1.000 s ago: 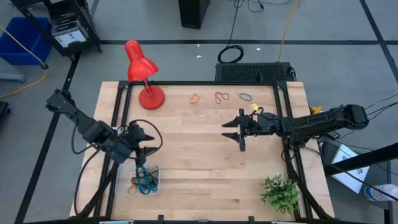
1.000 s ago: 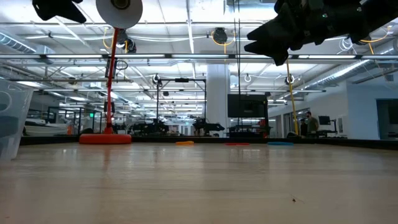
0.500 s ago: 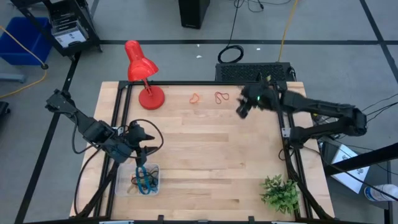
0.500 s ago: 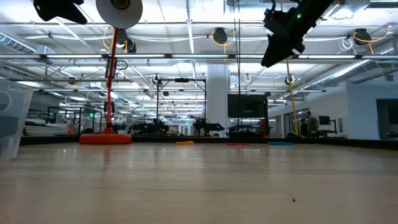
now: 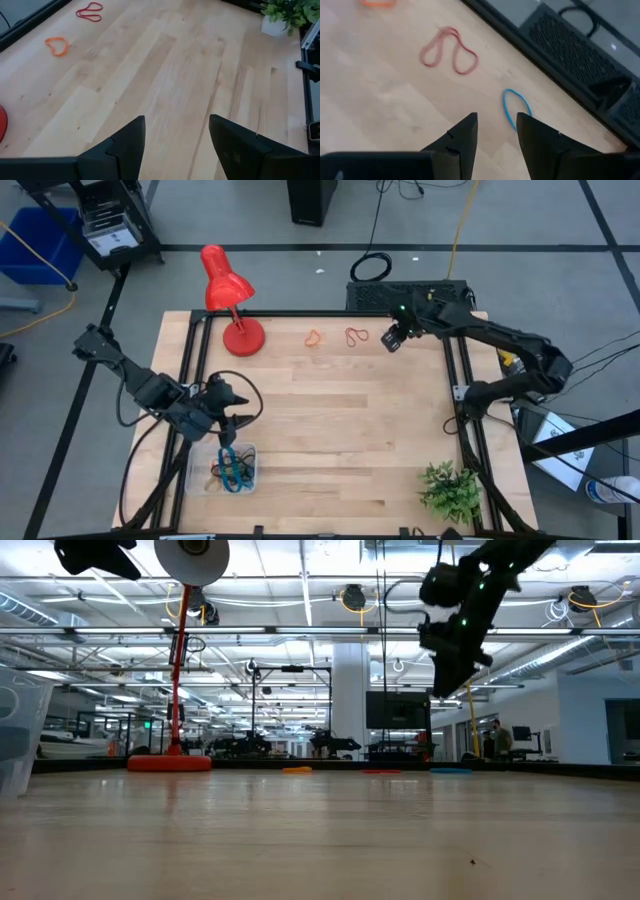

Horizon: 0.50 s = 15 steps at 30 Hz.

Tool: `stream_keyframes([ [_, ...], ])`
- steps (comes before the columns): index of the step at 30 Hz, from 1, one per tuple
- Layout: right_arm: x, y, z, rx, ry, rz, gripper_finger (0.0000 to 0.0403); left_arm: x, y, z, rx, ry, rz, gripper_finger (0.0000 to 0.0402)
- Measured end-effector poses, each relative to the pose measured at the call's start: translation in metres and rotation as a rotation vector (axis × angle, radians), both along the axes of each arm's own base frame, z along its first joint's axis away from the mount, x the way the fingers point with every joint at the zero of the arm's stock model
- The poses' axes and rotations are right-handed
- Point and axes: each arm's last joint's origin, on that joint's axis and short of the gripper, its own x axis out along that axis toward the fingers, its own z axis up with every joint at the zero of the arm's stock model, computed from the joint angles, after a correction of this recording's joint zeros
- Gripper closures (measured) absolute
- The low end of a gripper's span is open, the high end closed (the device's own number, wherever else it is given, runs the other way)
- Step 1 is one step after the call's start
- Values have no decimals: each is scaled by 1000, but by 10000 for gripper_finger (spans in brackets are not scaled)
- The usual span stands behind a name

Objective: Pick and place rubber bands into bin
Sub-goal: Put the blue rubber band into the transparent bin

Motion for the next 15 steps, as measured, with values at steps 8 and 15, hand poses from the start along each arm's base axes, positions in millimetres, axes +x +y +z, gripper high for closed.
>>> stream_keyframes([
  [8,8,-36,-45,88,104,-11,273,3,5,0,0,1,30,174],
  [15,7,-60,-73,140,114,-21,273,4,8,-1,-25,20,24,174],
])
